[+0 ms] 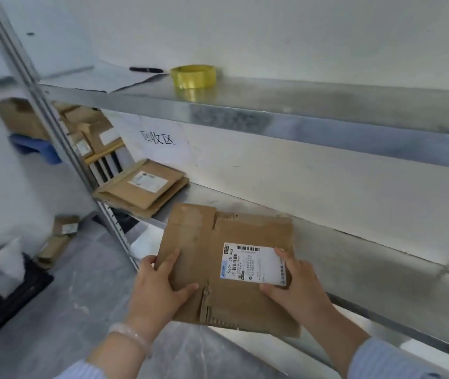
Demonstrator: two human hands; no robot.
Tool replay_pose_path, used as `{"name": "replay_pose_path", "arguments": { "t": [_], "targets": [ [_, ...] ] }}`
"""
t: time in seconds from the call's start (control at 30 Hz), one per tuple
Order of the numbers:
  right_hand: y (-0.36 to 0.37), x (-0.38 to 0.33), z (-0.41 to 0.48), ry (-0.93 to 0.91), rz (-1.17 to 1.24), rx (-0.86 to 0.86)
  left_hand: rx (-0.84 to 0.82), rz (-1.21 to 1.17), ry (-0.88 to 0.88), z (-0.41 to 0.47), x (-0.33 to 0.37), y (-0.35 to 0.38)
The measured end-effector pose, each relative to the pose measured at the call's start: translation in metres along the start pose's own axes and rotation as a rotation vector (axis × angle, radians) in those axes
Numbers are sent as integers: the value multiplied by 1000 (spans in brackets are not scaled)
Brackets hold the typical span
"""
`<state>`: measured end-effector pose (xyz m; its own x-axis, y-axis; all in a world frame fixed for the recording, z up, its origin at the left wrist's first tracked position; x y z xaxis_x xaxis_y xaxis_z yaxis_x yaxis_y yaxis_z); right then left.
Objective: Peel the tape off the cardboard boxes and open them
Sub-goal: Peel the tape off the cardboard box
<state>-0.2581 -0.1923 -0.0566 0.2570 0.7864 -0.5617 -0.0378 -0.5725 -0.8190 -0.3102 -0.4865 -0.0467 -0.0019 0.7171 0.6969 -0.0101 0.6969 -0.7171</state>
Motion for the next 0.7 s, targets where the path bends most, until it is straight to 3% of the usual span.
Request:
{"name": "replay_pose_path", "arguments": {
  "t": [0.27, 0.7],
  "targets": [
    [71, -113, 54, -69, -6, -25, 34, -8, -54, 64, -79, -90],
    [137, -225, 210, -74, 27, -38, -16, 118, -68, 246, -137, -152]
  ]
}}
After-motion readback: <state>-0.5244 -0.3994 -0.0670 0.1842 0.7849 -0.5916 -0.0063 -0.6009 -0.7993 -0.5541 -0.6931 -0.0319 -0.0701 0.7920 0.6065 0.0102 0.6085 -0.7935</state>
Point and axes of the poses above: each hand's wrist, its own z-axis towards the middle knuckle, its own y-axis out of the palm, x = y × z, the point moved 6 cm from there along z, towards the middle knuckle, and after that the axes turned 12 degrees about -z, right-handed, at the moved point
